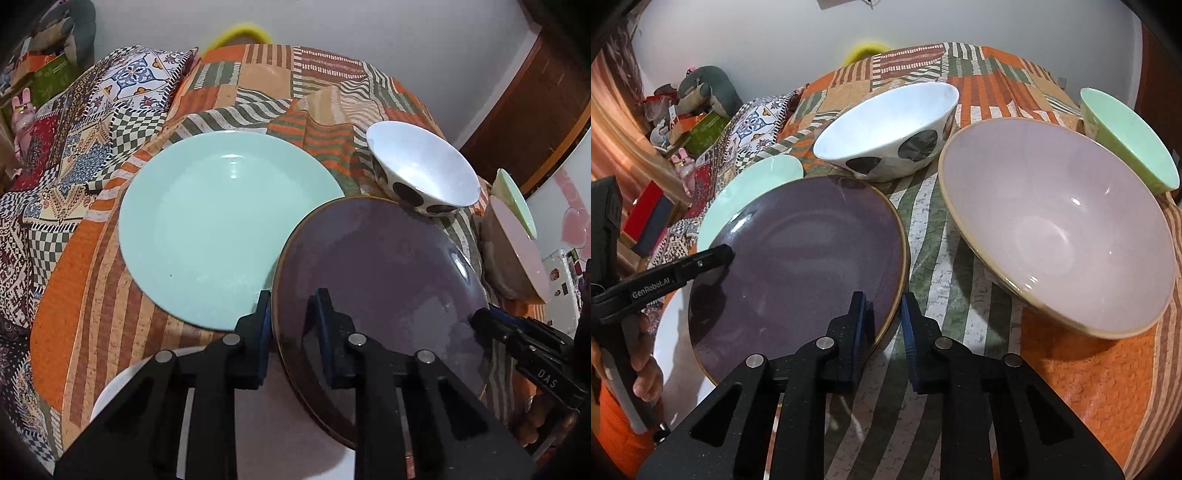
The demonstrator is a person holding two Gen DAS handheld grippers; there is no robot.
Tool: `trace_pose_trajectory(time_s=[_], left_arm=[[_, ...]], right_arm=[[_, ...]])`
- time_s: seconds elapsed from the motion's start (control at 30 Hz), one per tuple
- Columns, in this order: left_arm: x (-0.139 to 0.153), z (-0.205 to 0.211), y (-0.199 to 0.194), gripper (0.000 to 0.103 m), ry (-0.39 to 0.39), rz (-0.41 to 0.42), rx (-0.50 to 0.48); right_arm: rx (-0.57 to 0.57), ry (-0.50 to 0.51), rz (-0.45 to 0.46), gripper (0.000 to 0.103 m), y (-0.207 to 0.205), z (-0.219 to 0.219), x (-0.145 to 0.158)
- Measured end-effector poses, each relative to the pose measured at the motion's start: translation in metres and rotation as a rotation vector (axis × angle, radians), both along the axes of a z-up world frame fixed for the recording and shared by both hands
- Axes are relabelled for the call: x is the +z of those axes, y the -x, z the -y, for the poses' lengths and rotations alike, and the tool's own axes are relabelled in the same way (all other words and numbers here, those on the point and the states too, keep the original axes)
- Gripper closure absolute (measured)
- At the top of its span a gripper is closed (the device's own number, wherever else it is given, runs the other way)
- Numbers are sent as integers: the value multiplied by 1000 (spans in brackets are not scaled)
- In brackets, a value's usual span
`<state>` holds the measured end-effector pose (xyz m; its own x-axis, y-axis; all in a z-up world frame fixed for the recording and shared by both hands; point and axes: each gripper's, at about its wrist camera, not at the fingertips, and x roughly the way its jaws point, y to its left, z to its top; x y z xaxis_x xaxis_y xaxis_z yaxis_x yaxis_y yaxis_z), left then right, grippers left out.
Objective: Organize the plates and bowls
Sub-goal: 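Lower both grippers onto the dark purple plate rim and close them, then lift the purple plate with both grippers and carry it beside the pink bowl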
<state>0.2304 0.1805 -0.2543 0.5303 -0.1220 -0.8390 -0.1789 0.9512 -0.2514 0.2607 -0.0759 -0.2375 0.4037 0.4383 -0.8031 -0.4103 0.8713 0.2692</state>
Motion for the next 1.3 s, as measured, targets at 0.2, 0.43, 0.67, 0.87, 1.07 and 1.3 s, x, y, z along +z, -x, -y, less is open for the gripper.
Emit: trace_pose_trajectory(time_s=[0.2, 0.43, 0.67, 0.87, 1.07, 1.3], left_arm=[[4, 3, 17, 81, 4, 0, 10], [13, 13, 40, 81, 16, 7, 9], [43, 31, 67, 81, -8, 63, 3], [69, 49, 85, 81, -25, 105, -19], [84, 81, 104, 81, -61, 135, -59], [83, 115, 114, 80, -47, 125, -112]], right_arm=[[15, -16, -14, 85, 10, 1, 4], [18, -40, -7, 85, 18, 10, 14], [20, -55, 28, 85, 34, 18, 29], [9, -78, 77, 85, 52, 34, 48], [-15, -88, 101, 85, 70, 56, 54], [-63, -95, 108, 85, 85, 83, 56]])
